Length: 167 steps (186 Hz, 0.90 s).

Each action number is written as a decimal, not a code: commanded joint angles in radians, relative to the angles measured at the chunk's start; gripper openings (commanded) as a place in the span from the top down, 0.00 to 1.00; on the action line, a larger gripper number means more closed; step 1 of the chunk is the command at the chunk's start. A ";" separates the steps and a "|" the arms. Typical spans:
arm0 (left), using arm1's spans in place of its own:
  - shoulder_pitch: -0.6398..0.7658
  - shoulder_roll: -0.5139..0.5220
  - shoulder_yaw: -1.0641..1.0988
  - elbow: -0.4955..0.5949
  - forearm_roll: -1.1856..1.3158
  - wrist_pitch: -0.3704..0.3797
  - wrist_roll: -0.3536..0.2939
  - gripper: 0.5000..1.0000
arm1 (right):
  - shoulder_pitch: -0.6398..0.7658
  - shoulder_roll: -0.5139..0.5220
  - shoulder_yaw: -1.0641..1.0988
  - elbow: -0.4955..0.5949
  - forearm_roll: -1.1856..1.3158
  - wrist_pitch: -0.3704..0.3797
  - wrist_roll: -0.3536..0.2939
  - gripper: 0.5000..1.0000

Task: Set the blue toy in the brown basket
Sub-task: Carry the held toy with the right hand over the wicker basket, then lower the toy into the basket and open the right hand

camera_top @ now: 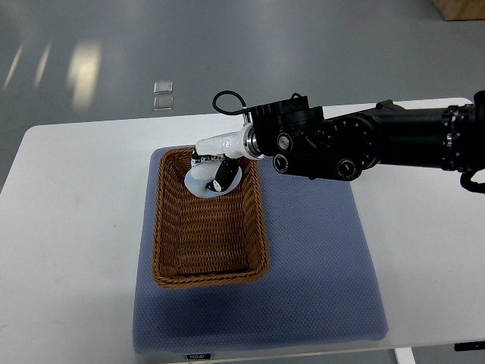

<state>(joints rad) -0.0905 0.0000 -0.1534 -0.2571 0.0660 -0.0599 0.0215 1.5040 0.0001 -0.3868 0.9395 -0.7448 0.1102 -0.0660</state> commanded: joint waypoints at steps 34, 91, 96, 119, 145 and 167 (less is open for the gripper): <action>0.000 0.000 0.000 0.001 0.000 0.000 0.000 0.00 | -0.051 0.000 0.000 -0.010 -0.002 -0.020 0.009 0.70; 0.000 0.000 0.000 0.002 0.000 0.000 0.000 0.00 | -0.091 0.000 0.002 -0.010 0.002 -0.029 0.022 0.30; 0.000 0.000 0.001 0.002 0.000 0.000 0.000 0.00 | -0.091 0.000 0.002 -0.010 0.001 -0.029 0.022 0.29; 0.000 0.000 0.002 0.002 0.000 0.000 0.000 0.00 | -0.077 0.000 0.016 -0.010 0.012 -0.027 0.022 0.28; 0.000 0.000 0.002 0.002 0.002 0.000 0.000 0.00 | -0.048 0.000 0.083 -0.011 0.019 -0.018 0.032 0.28; 0.000 0.000 0.002 -0.004 0.000 0.000 0.000 0.00 | -0.034 0.000 0.200 -0.007 0.065 -0.001 0.034 0.28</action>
<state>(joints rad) -0.0905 0.0000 -0.1521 -0.2547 0.0660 -0.0599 0.0215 1.4610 -0.0001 -0.2714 0.9291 -0.7162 0.0954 -0.0340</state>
